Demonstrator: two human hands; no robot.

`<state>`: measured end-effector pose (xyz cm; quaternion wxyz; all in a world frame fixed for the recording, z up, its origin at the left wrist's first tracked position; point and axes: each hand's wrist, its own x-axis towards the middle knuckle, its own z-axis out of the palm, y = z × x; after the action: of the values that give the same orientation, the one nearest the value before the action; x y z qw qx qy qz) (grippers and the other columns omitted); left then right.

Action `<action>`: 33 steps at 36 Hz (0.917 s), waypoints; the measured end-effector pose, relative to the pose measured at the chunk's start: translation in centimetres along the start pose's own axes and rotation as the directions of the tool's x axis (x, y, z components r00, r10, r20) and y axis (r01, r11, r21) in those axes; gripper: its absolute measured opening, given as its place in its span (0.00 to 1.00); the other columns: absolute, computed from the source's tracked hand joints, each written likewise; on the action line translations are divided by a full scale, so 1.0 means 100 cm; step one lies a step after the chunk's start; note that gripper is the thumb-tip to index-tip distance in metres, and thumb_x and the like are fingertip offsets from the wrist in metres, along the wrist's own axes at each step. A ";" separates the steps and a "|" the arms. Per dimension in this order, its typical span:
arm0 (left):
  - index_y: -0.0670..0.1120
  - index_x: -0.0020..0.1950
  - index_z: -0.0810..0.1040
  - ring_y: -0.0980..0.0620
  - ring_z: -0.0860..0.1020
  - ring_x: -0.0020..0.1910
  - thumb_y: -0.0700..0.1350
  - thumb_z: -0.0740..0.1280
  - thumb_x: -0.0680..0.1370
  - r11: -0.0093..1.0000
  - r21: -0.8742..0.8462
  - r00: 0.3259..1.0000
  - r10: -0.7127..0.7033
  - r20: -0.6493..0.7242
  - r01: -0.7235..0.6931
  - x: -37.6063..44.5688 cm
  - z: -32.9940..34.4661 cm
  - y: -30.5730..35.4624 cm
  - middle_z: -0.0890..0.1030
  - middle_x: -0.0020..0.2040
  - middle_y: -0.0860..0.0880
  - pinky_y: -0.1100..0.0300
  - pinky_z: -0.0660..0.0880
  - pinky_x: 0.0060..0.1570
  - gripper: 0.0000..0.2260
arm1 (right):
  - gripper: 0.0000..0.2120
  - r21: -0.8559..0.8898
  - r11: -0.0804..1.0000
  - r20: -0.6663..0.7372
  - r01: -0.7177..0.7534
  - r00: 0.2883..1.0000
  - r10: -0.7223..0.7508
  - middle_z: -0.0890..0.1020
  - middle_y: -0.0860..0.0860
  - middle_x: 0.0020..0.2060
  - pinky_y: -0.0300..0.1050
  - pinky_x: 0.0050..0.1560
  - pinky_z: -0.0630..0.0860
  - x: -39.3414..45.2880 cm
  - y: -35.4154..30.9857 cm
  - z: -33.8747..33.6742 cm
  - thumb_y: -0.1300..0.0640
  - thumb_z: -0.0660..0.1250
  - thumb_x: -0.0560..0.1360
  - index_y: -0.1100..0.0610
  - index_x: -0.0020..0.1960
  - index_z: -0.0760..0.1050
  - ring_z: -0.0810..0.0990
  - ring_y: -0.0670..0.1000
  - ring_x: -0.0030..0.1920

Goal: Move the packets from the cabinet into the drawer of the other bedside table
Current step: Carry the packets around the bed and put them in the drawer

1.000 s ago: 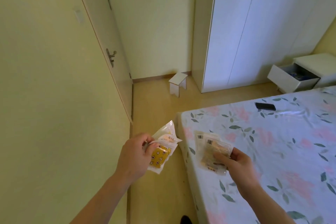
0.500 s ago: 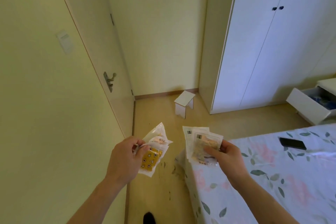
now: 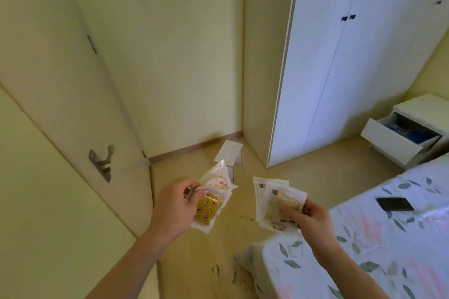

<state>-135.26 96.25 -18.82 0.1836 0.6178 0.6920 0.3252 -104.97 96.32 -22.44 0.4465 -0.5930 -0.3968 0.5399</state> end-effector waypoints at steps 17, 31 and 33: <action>0.55 0.40 0.80 0.59 0.81 0.37 0.51 0.73 0.77 0.998 -0.040 0.990 0.046 0.133 -0.041 0.298 0.054 -0.025 0.82 0.37 0.60 0.56 0.80 0.37 0.06 | 0.10 0.100 0.991 -0.100 -0.093 0.990 0.103 0.88 0.54 0.47 0.62 0.59 0.81 0.257 -0.048 0.073 0.67 0.72 0.75 0.56 0.54 0.84 0.88 0.56 0.48; 0.54 0.35 0.77 0.56 0.79 0.35 0.49 0.73 0.77 0.955 -0.140 0.907 0.292 0.302 -0.260 0.503 0.186 0.055 0.81 0.34 0.58 0.59 0.75 0.33 0.11 | 0.10 0.227 0.974 -0.407 -0.003 0.908 0.097 0.88 0.54 0.47 0.62 0.60 0.81 0.395 -0.097 0.001 0.66 0.73 0.75 0.57 0.54 0.84 0.88 0.56 0.50; 0.53 0.36 0.77 0.56 0.79 0.34 0.49 0.73 0.77 0.944 -0.176 0.884 0.323 0.339 -0.277 0.530 0.209 0.067 0.81 0.34 0.57 0.59 0.75 0.32 0.11 | 0.10 0.249 0.968 -0.451 0.022 0.887 0.096 0.88 0.54 0.48 0.62 0.59 0.81 0.418 -0.103 -0.013 0.66 0.73 0.75 0.57 0.55 0.84 0.88 0.56 0.50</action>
<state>-125.57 152.68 -21.54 0.2931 0.7544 0.5207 0.2719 -99.32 138.95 -24.50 0.5876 -0.6511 -0.1981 0.4377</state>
